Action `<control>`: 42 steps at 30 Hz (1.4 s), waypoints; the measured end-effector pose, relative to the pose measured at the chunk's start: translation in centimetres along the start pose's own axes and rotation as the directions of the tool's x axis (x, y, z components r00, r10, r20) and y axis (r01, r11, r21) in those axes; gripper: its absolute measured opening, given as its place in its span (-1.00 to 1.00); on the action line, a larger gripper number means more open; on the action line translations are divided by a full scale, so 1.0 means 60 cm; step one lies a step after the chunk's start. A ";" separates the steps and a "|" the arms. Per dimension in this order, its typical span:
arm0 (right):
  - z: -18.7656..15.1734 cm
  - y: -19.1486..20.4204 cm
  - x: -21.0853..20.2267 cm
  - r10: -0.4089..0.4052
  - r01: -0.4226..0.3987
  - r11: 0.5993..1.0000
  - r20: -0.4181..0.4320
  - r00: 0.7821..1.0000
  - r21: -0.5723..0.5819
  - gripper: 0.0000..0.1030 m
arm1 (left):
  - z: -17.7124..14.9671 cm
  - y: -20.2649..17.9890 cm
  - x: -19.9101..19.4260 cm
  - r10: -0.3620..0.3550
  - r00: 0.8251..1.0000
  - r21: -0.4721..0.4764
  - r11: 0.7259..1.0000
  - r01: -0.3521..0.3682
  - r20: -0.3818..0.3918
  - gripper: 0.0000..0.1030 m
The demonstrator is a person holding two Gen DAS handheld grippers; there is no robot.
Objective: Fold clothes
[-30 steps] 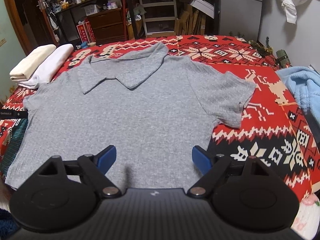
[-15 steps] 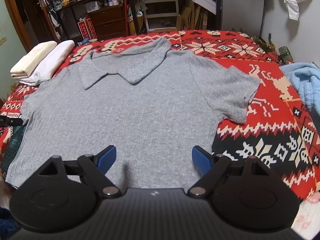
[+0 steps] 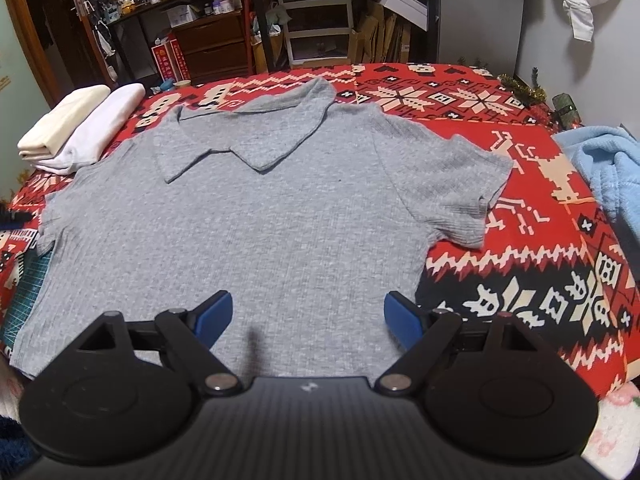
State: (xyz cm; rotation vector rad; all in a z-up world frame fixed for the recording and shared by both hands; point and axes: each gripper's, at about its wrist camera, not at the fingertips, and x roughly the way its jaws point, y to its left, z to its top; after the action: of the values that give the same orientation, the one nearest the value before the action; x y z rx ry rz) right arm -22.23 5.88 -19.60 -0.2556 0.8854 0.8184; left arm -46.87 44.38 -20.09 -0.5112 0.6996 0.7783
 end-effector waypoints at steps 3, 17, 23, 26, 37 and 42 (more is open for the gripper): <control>0.001 0.000 -0.005 -0.013 0.013 1.000 0.007 1.000 0.001 0.65 | 0.034 0.020 0.039 0.023 1.000 0.044 0.999 -0.024 0.012 -0.40; 0.009 0.009 -0.003 -0.051 0.051 0.999 -0.005 0.999 -0.005 0.65 | 0.057 0.030 0.102 0.036 0.999 0.189 0.981 -0.038 0.015 -0.96; 0.017 0.011 0.010 -0.051 0.051 0.999 -0.013 0.999 -0.016 0.65 | 0.064 0.059 0.088 0.077 0.995 0.177 0.980 -0.088 0.067 -0.96; 0.021 0.004 0.016 -0.049 0.049 0.999 -0.014 0.999 -0.009 0.65 | 0.066 0.060 0.099 0.083 0.995 0.184 0.979 -0.091 0.046 -0.96; 0.135 -0.110 0.058 -0.060 0.055 0.995 0.053 0.997 0.089 0.10 | 0.073 0.046 0.095 0.089 0.996 0.210 0.974 -0.086 -0.002 -0.76; 0.228 -0.167 0.117 -0.071 0.061 0.991 0.082 0.994 0.118 -0.26 | 0.093 0.037 0.079 0.073 0.997 0.205 0.976 -0.071 0.001 -0.75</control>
State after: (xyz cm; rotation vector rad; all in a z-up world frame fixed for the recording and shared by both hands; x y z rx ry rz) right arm -4.39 9.84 -17.65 -0.1469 0.8362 0.7093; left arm -44.10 51.51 -20.19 -0.3029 0.7985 0.7625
